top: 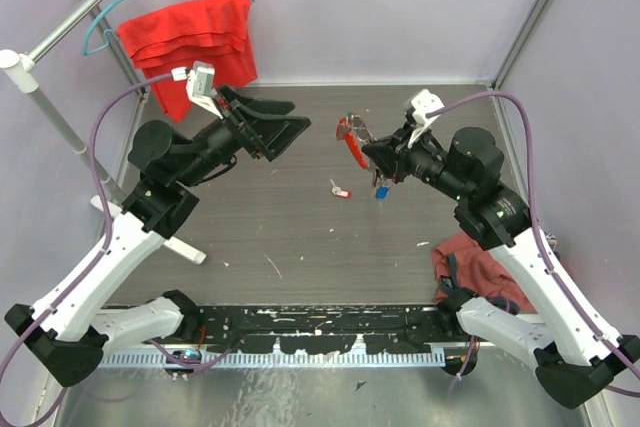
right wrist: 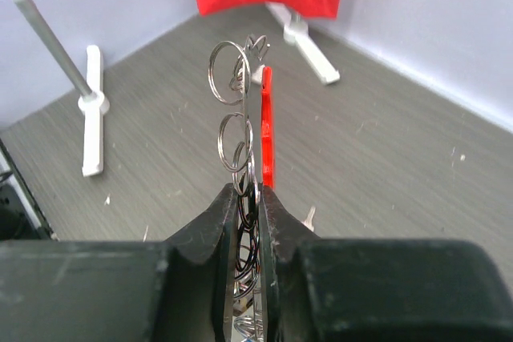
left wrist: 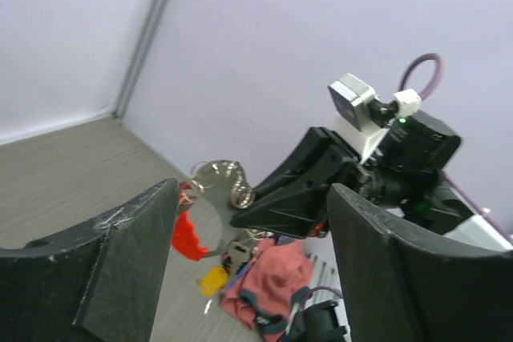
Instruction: Put the keys on the keyring
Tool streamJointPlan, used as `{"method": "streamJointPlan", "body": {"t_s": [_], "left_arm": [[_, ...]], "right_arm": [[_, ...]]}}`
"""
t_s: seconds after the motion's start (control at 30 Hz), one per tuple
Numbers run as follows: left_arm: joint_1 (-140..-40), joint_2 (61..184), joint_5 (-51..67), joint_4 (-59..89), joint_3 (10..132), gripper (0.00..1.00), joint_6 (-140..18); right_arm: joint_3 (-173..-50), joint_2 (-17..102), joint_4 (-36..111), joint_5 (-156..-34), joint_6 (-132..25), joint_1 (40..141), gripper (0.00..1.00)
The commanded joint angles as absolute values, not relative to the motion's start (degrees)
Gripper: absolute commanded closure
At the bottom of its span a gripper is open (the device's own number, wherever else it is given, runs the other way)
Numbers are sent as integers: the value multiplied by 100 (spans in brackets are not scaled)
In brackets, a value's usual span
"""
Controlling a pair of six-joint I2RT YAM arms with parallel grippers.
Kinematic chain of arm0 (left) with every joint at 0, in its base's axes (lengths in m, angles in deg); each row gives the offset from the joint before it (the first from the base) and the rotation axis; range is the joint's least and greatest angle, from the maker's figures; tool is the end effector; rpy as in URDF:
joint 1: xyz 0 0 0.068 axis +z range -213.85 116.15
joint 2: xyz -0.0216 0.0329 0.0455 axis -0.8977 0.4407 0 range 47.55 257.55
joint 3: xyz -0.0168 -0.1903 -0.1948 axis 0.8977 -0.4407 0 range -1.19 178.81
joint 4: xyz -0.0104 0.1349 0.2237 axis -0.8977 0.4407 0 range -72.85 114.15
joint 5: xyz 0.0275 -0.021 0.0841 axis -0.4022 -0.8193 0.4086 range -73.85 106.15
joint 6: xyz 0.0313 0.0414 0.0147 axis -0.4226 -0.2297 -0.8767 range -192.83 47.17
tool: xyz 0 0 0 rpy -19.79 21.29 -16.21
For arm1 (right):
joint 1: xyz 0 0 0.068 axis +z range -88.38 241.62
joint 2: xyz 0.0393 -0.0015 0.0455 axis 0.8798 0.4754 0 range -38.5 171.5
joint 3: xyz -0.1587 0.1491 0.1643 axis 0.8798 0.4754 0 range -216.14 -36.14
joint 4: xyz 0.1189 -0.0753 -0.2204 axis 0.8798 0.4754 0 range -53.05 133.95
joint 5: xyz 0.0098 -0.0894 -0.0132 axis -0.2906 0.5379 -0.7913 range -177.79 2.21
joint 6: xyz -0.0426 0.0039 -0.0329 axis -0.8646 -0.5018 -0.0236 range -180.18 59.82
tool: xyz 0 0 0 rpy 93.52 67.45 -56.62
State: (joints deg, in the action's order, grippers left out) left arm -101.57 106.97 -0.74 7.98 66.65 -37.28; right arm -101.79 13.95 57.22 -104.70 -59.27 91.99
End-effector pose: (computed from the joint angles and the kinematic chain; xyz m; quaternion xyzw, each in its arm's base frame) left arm 0.1696 -0.1442 0.4687 0.1295 0.5820 -0.5459 0.5887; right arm 0.1597 0.1057 0.4238 -0.2826 0.6921 0.2827 0.6010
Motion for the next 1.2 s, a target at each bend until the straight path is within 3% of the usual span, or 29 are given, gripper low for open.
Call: {"method": "streamJointPlan", "body": {"t_s": [0.0, 0.53, 1.17], "left_arm": [[-10237, 10903, -817, -420, 6763, 22, -3311], [-10553, 11912, -1539, -739, 7658, 49, -2908], [-10600, 12326, -1307, -609, 7742, 41, -2818]], "right_arm": [[-10353, 1229, 4318, -10371, -5764, 9212, 99], [-10733, 1353, 3895, -10635, -5764, 9216, 99], [-10758, 1377, 3849, -10893, -5721, 9212, 99]]}}
